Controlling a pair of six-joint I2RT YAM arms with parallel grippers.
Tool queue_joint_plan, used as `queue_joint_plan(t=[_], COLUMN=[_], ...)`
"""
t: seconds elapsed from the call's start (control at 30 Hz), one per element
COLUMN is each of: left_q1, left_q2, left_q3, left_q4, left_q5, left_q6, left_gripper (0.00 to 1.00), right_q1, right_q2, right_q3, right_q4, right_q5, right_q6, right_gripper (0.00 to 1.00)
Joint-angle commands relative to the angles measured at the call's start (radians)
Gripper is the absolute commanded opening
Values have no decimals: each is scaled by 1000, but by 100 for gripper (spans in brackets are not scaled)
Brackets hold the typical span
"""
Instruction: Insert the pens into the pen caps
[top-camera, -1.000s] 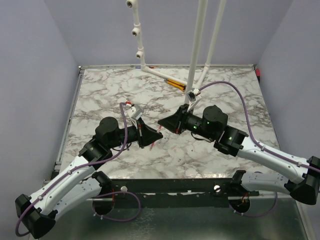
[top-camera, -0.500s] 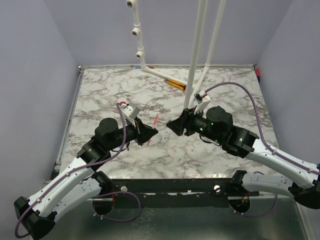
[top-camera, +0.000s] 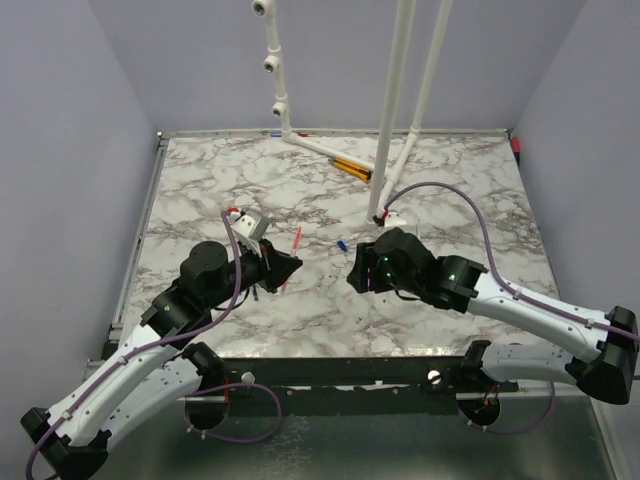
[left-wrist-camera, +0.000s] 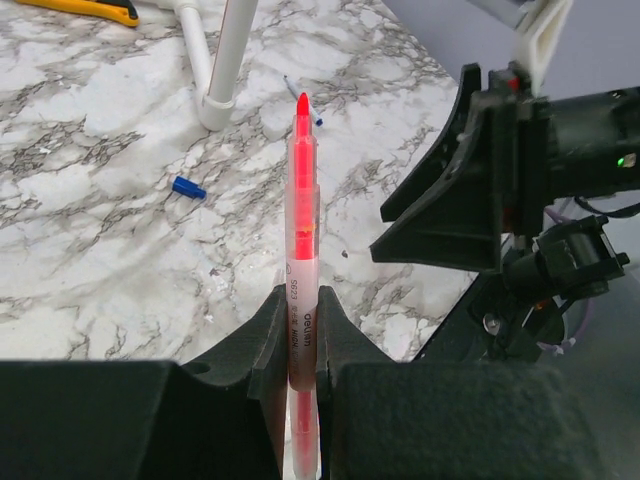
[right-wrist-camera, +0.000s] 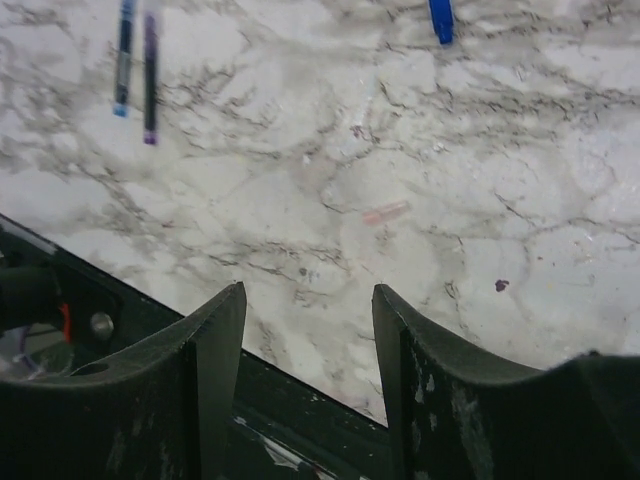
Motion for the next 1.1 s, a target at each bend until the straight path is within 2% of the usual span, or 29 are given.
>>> queue_joint_plan(t=[0.0, 0.13, 0.57, 0.8, 1.07], left_q1=[-2, -2, -2, -2, -2], left_q2=[-35, -53, -57, -66, -70], left_q3=[16, -2, -3, -3, -3], left_q4=[-67, -71, -72, -72, -72], left_q5=[-66, -74, -61, -58, -57], left_q6=[22, 17, 23, 25, 28], left_gripper=[0, 0, 0, 0, 0], right_q1=[29, 38, 45, 45, 45], right_q2=[86, 169, 376, 449, 564], right_q3=[-16, -18, -37, -6, 99], right_q4=[-113, -133, 1, 5, -81], right_q5=[110, 149, 132, 209, 267], right_q6=[71, 135, 380, 523, 627], right_gripper=[57, 57, 56, 56, 50])
